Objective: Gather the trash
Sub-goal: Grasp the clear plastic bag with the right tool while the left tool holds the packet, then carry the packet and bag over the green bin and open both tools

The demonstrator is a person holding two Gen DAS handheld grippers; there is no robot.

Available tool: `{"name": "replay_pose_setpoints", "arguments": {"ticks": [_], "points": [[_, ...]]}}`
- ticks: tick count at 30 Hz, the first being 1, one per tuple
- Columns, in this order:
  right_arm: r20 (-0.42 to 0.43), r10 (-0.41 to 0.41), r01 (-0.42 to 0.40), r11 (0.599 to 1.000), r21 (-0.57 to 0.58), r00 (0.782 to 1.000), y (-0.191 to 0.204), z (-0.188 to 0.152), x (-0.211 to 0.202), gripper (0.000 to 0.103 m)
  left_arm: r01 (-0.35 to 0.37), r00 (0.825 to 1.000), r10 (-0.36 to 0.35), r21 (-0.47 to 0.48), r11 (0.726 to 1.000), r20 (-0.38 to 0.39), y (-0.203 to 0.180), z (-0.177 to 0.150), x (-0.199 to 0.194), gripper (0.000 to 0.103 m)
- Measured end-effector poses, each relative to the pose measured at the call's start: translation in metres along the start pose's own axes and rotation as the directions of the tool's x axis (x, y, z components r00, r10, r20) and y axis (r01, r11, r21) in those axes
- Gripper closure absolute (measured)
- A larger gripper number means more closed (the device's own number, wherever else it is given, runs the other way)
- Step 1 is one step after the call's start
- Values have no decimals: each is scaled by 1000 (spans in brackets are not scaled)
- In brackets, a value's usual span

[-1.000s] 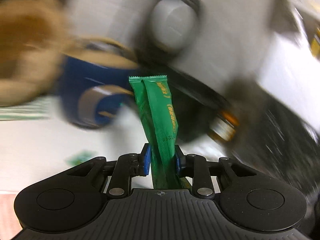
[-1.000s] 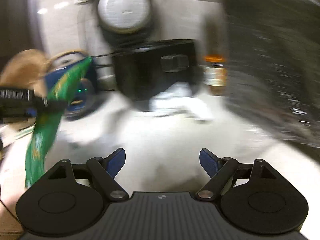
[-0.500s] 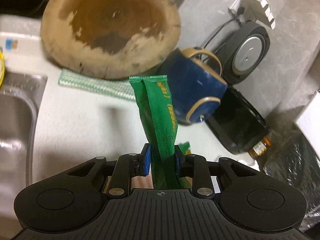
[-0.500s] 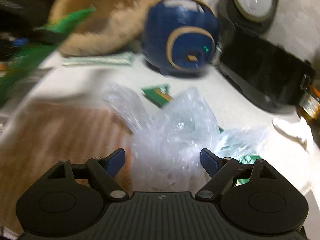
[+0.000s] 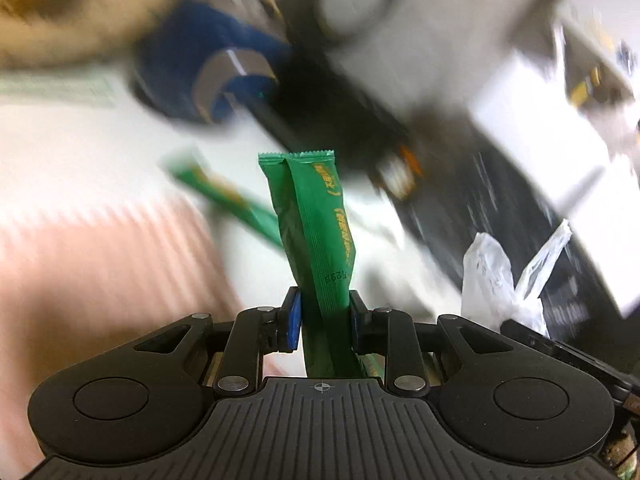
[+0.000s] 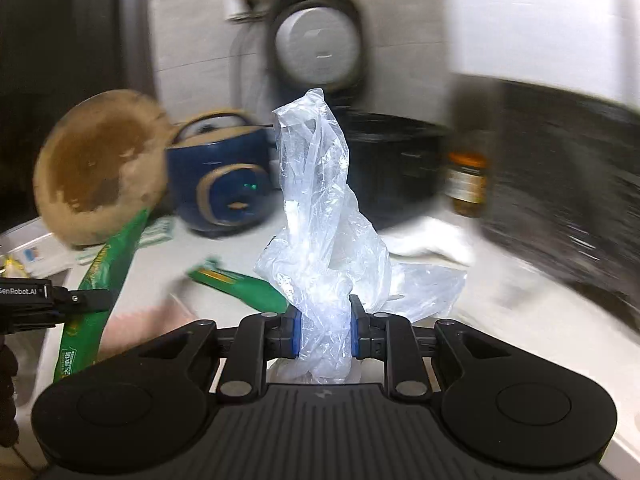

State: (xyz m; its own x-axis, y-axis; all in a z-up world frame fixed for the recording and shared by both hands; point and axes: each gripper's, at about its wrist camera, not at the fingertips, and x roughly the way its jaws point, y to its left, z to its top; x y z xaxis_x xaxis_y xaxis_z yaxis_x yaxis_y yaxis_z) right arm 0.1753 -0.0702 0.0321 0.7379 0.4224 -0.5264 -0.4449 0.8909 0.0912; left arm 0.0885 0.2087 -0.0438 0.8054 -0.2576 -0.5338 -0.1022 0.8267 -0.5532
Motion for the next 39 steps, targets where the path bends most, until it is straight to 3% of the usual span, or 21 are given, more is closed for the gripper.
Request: {"name": "replay_pose_setpoints", "arguments": {"ticks": [2, 4, 6, 8, 10, 12, 19, 22, 25, 26, 28, 31, 34, 35, 37, 39], "points": [[-36, -61, 63, 997, 46, 997, -31, -26, -24, 82, 63, 986, -61, 3, 998, -156, -24, -25, 35, 75], [-66, -116, 122, 988, 97, 991, -60, -57, -45, 82, 81, 956, -73, 14, 997, -283, -44, -52, 68, 75], [-119, -159, 178, 970, 168, 980, -86, -88, -56, 82, 79, 916, -69, 8, 997, -396, -57, -81, 102, 75], [-180, -172, 213, 946, 244, 969, -107, -118, -60, 82, 51, 850, -66, -44, 998, -523, -56, -110, 141, 75], [-235, -175, 241, 925, 294, 956, -121, -144, -62, 82, -27, 773, -39, -94, 995, -633, -46, -143, 184, 75], [-283, -168, 261, 906, 333, 944, -131, -167, -58, 82, -71, 722, -23, -108, 992, -691, -36, -172, 219, 75], [-420, -133, 306, 874, 376, 898, -136, -222, -29, 82, -189, 594, 130, 20, 982, -794, 8, -238, 340, 75], [-474, -116, 328, 859, 394, 873, -138, -248, -18, 82, -154, 581, 159, 84, 984, -798, 25, -244, 391, 72], [-536, -117, 364, 850, 382, 836, -136, -267, 2, 82, -136, 548, 245, 204, 970, -800, 37, -258, 424, 70], [-541, -115, 364, 850, 381, 833, -135, -269, 6, 82, -131, 545, 273, 241, 962, -792, 41, -264, 431, 70], [-545, -112, 360, 855, 374, 831, -131, -270, 15, 82, -83, 563, 273, 275, 958, -780, 45, -273, 435, 70], [-548, -118, 355, 867, 349, 828, -127, -267, 28, 82, -14, 628, 179, 219, 976, -758, 49, -277, 429, 70], [-549, -115, 348, 874, 341, 828, -124, -263, 42, 82, -45, 671, 161, 178, 983, -724, 55, -270, 410, 70], [-546, -106, 339, 874, 347, 831, -123, -258, 48, 82, -49, 694, 146, 156, 987, -706, 55, -264, 396, 70], [-525, -74, 303, 880, 365, 848, -121, -247, 57, 82, -31, 731, 99, 112, 993, -675, 55, -252, 364, 70], [-493, -48, 257, 895, 366, 869, -116, -233, 69, 82, -24, 756, 79, 93, 995, -649, 50, -240, 329, 70]]}}
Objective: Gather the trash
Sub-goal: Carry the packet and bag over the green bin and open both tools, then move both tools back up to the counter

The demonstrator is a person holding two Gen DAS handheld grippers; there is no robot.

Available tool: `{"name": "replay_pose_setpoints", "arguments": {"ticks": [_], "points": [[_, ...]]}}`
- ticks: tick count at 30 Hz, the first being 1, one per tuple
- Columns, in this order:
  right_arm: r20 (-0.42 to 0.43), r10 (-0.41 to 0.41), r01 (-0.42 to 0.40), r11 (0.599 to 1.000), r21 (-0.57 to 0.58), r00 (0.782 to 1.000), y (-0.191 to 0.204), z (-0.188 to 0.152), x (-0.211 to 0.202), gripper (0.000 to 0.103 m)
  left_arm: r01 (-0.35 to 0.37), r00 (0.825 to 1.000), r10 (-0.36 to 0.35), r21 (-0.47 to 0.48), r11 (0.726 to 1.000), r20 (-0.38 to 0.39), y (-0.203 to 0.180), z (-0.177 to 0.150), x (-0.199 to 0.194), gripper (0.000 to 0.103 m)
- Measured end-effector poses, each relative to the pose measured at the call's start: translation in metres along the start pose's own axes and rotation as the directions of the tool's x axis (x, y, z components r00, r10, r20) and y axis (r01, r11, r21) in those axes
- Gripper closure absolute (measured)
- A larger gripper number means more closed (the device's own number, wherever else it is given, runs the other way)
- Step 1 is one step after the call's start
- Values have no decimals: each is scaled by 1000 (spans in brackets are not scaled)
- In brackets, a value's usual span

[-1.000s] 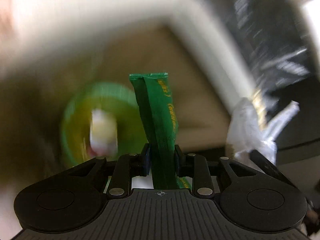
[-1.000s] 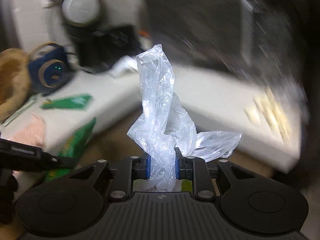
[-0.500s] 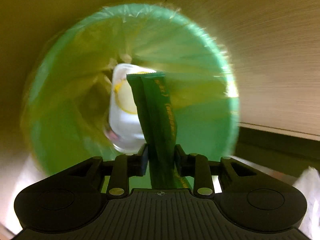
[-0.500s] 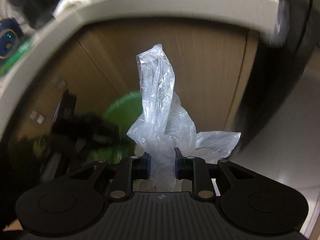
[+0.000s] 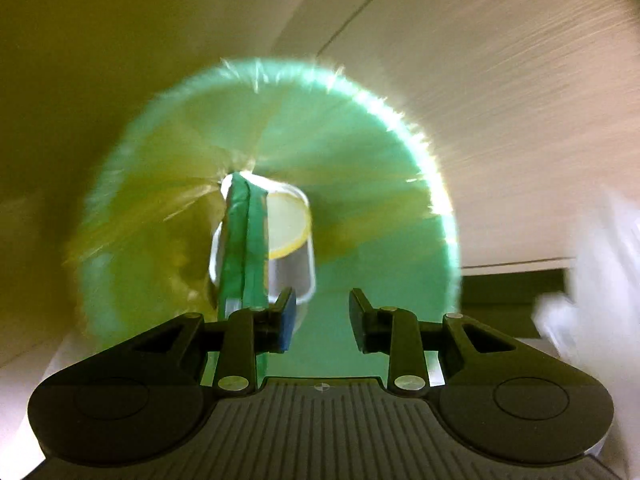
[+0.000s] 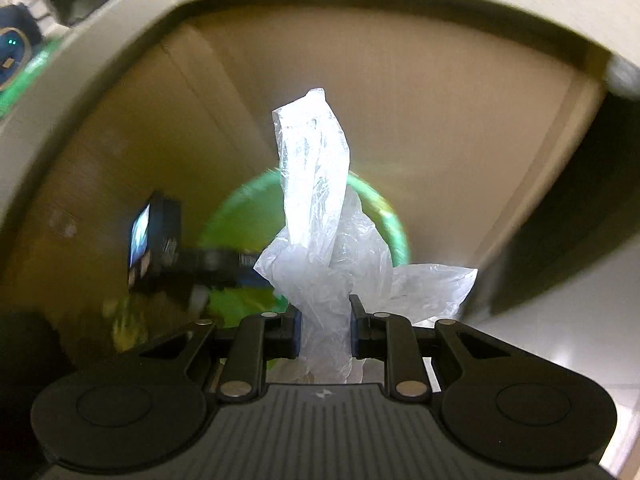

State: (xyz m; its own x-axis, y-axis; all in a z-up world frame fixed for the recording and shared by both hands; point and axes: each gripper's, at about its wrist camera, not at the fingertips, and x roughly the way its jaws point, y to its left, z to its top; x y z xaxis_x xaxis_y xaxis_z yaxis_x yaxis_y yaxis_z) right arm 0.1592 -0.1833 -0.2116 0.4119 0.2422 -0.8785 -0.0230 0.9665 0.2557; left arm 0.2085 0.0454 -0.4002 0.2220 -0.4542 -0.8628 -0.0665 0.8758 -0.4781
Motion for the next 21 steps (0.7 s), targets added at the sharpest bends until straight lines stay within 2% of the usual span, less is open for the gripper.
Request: {"name": "replay_pose_setpoints", "arguments": {"ticks": [2, 4, 5, 6, 10, 16, 19, 21], "points": [[20, 39, -39, 999, -16, 999, 11, 14, 7, 81, 5, 1000, -5, 13, 1000, 10, -5, -14, -36, 70], [29, 91, -92, 996, 15, 995, 16, 30, 20, 71, 0, 1000, 0, 39, 999, 11, -8, -26, -61, 70], [12, 105, -105, 994, 37, 994, 17, 37, 30, 52, -7, 1000, 7, 45, 999, 17, -8, -32, -74, 70], [-5, 106, -105, 993, 55, 994, 19, 43, 39, 43, -9, 1000, 8, 43, 999, 23, -7, -38, -85, 70], [1, 69, -69, 997, 33, 998, 30, 43, 33, 43, -6, 999, 5, 16, 1000, 49, -4, -52, -117, 70], [-4, 25, -25, 999, 27, 1000, 32, 30, 1, 43, 12, 994, -16, 43, 999, 105, -38, -55, -164, 70], [9, 31, -31, 999, 26, 999, 30, 29, -19, 43, 23, 985, -37, 82, 996, 169, -59, -47, -199, 70], [35, 44, -44, 999, 10, 998, 34, 31, -35, 43, 39, 971, -63, 108, 993, 229, -73, -42, -228, 70]]}}
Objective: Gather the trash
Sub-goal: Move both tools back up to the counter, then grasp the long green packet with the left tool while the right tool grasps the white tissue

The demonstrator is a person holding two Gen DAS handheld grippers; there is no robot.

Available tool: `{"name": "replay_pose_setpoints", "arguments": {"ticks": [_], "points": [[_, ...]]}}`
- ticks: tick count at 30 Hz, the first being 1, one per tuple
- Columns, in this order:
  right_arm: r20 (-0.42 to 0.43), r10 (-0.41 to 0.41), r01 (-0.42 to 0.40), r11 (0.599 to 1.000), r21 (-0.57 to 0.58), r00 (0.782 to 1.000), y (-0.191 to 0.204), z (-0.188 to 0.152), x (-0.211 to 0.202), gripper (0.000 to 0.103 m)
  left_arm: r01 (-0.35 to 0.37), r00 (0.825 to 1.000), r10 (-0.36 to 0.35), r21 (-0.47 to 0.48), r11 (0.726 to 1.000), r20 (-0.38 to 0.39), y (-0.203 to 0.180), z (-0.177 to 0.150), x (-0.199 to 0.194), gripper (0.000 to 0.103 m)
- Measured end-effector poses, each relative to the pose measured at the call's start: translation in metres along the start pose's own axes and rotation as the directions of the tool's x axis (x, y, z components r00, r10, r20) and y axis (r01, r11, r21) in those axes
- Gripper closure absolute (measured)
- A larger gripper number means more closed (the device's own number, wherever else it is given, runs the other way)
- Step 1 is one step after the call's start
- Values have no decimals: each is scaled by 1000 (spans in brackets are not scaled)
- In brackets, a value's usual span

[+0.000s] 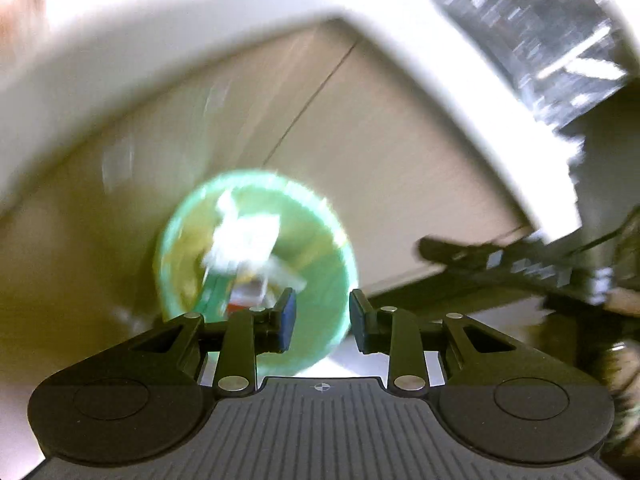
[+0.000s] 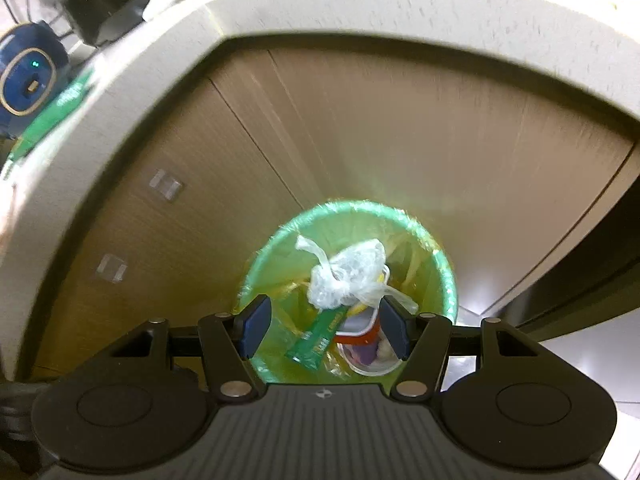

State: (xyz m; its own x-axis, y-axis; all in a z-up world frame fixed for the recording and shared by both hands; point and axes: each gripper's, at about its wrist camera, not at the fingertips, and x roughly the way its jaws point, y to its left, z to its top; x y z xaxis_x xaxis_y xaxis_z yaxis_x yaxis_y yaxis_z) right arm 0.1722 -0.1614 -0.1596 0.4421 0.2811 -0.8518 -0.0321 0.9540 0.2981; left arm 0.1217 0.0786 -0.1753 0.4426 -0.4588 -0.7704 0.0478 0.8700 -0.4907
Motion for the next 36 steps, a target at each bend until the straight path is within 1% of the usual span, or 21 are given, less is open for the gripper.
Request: {"name": "replay_pose_setpoints", "arguments": {"ticks": [2, 4, 6, 8, 9, 10, 11, 12, 15, 16, 17, 19, 22, 24, 26, 28, 31, 33, 34, 36], "points": [[50, 26, -24, 999, -35, 998, 14, 9, -18, 43, 27, 997, -29, 26, 999, 76, -14, 15, -32, 70], [112, 59, -50, 996, -77, 992, 32, 20, -36, 42, 34, 985, -40, 43, 999, 168, -23, 31, -63, 70], [159, 101, -82, 990, -118, 982, 53, 32, -52, 41, 23, 964, -35, 48, 999, 264, -23, 47, -94, 70], [200, 157, -122, 977, -177, 967, 77, 43, -68, 39, -26, 936, 17, 21, 999, 351, -17, 62, -123, 70], [220, 180, -134, 969, -208, 959, 89, 47, -75, 35, -60, 924, 60, -13, 998, 378, -10, 70, -133, 70], [240, 196, -138, 961, -242, 951, 101, 51, -82, 32, -87, 915, 99, -47, 995, 392, -1, 77, -140, 70], [258, 204, -131, 953, -275, 944, 112, 55, -86, 27, -111, 906, 136, -85, 990, 400, 9, 84, -148, 70], [274, 204, -115, 945, -307, 940, 123, 58, -87, 26, -125, 898, 162, -116, 985, 408, 20, 89, -153, 70], [295, 176, -61, 930, -363, 939, 150, 66, -82, 26, -151, 877, 226, -202, 968, 424, 56, 98, -164, 70], [296, 170, -53, 929, -367, 940, 157, 67, -81, 26, -158, 873, 242, -224, 962, 423, 67, 100, -167, 70], [296, 164, -46, 928, -369, 941, 162, 69, -80, 26, -160, 872, 251, -240, 958, 421, 79, 103, -170, 70], [303, 150, -29, 929, -370, 941, 174, 72, -78, 26, -155, 876, 251, -251, 955, 412, 96, 108, -171, 70], [316, 137, -5, 922, -386, 939, 194, 81, -70, 26, -137, 887, 219, -221, 966, 406, 106, 114, -166, 70], [321, 128, 18, 910, -415, 938, 208, 88, -62, 26, -121, 897, 199, -214, 969, 395, 111, 117, -162, 70], [323, 129, 36, 889, -457, 938, 220, 96, -59, 25, -99, 904, 178, -215, 972, 390, 117, 119, -158, 70], [319, 138, 39, 870, -491, 937, 226, 107, -53, 23, -86, 907, 166, -215, 973, 387, 120, 120, -153, 70], [300, 135, 30, 871, -489, 944, 226, 132, -39, 23, -71, 900, 159, -224, 972, 407, 124, 117, -149, 70], [291, 132, 24, 879, -477, 947, 223, 150, -27, 23, -71, 890, 177, -254, 964, 420, 124, 118, -148, 70], [292, 127, 27, 881, -472, 948, 221, 160, -21, 23, -75, 883, 194, -279, 957, 428, 124, 120, -147, 70], [307, 126, 40, 875, -483, 943, 217, 173, -13, 23, -76, 876, 213, -313, 947, 433, 121, 124, -146, 70]]}}
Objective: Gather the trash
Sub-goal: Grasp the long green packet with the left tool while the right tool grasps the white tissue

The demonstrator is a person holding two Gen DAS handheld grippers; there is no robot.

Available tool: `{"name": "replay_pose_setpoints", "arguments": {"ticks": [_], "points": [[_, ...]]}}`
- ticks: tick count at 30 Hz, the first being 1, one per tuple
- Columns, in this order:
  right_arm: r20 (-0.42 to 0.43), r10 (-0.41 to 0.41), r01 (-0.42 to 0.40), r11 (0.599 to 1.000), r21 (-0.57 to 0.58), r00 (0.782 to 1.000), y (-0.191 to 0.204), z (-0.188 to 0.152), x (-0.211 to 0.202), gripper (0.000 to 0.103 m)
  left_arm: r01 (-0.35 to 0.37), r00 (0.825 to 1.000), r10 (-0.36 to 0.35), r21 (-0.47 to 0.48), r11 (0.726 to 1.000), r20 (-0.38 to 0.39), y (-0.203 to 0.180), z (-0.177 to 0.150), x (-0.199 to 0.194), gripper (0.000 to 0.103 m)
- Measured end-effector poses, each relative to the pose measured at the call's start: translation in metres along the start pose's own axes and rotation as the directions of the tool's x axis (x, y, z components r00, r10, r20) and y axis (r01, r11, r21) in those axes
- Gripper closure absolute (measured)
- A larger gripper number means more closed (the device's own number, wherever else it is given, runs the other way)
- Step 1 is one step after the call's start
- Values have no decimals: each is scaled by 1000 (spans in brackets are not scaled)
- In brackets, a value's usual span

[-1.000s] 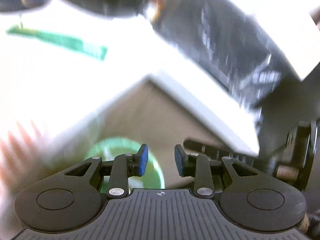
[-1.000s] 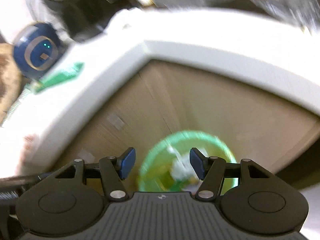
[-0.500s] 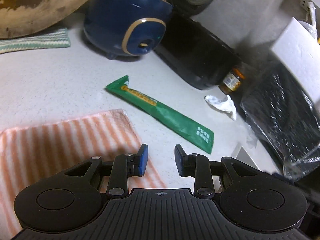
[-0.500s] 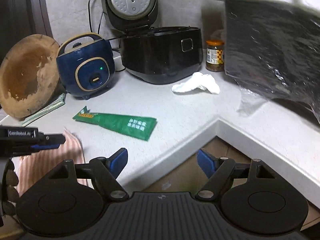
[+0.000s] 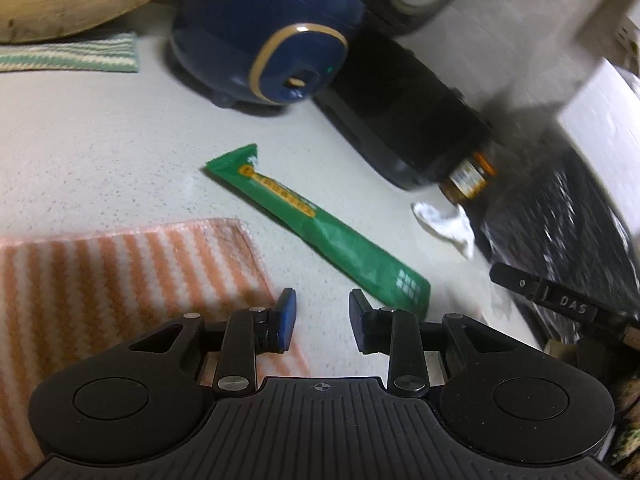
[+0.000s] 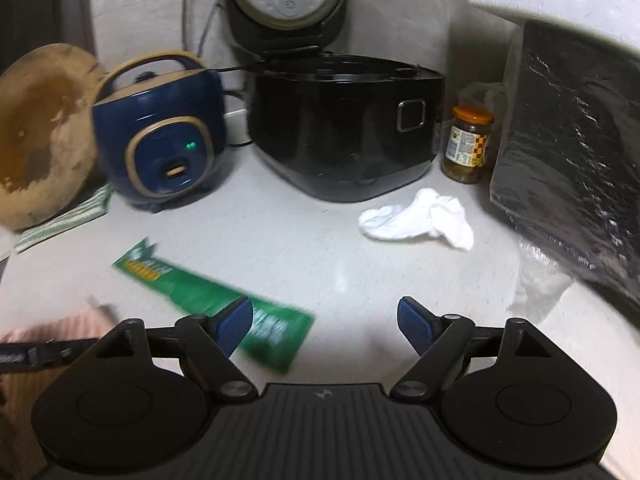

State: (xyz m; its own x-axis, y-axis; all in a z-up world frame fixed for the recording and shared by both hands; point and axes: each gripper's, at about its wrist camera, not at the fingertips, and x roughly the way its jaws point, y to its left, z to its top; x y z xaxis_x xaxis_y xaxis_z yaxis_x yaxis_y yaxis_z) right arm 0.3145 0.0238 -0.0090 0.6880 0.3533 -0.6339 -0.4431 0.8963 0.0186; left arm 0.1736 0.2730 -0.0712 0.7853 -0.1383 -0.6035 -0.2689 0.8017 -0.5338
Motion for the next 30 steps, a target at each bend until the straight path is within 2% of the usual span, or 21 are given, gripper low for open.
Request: {"name": "replay_pose_setpoints", "arguments": {"ticks": [4, 9, 14, 18, 23, 25, 26, 27, 28, 29, 30], "points": [[43, -61, 64, 996, -60, 997, -24, 12, 22, 23, -42, 999, 42, 17, 999, -13, -16, 2, 7, 70], [16, -78, 77, 997, 9, 997, -69, 29, 67, 21, -93, 995, 93, -9, 996, -23, -30, 0, 14, 70], [-12, -133, 134, 991, 29, 991, -96, 50, 118, 17, -147, 989, 146, -39, 988, -35, -36, 2, 21, 71], [-45, -100, 101, 995, 12, 994, -104, 63, 159, 17, -138, 990, 134, -96, 986, -44, -37, 5, 28, 71], [-152, -34, 41, 998, 40, 988, -106, 63, 199, 18, -144, 989, 141, -108, 984, -37, -41, 8, 31, 71], [-142, -3, 10, 999, 50, 990, -105, 58, 197, 24, -150, 988, 147, -111, 982, -34, -40, 9, 31, 71], [-135, -5, 10, 999, 36, 991, -102, 56, 194, 39, -153, 988, 150, -115, 982, -32, -38, 10, 32, 71], [-129, -16, 18, 1000, 13, 991, -98, 53, 189, 59, -153, 988, 151, -121, 981, -29, -37, 11, 32, 71], [-131, -6, 7, 1000, 5, 991, -96, 51, 185, 69, -152, 988, 150, -127, 980, -26, -36, 12, 32, 71], [-142, 18, -16, 1000, 14, 990, -94, 49, 179, 84, -151, 989, 149, -132, 980, -20, -34, 13, 33, 71], [-151, 46, -42, 999, 34, 987, -93, 47, 173, 89, -152, 988, 152, -136, 979, -13, -33, 15, 34, 71]]}}
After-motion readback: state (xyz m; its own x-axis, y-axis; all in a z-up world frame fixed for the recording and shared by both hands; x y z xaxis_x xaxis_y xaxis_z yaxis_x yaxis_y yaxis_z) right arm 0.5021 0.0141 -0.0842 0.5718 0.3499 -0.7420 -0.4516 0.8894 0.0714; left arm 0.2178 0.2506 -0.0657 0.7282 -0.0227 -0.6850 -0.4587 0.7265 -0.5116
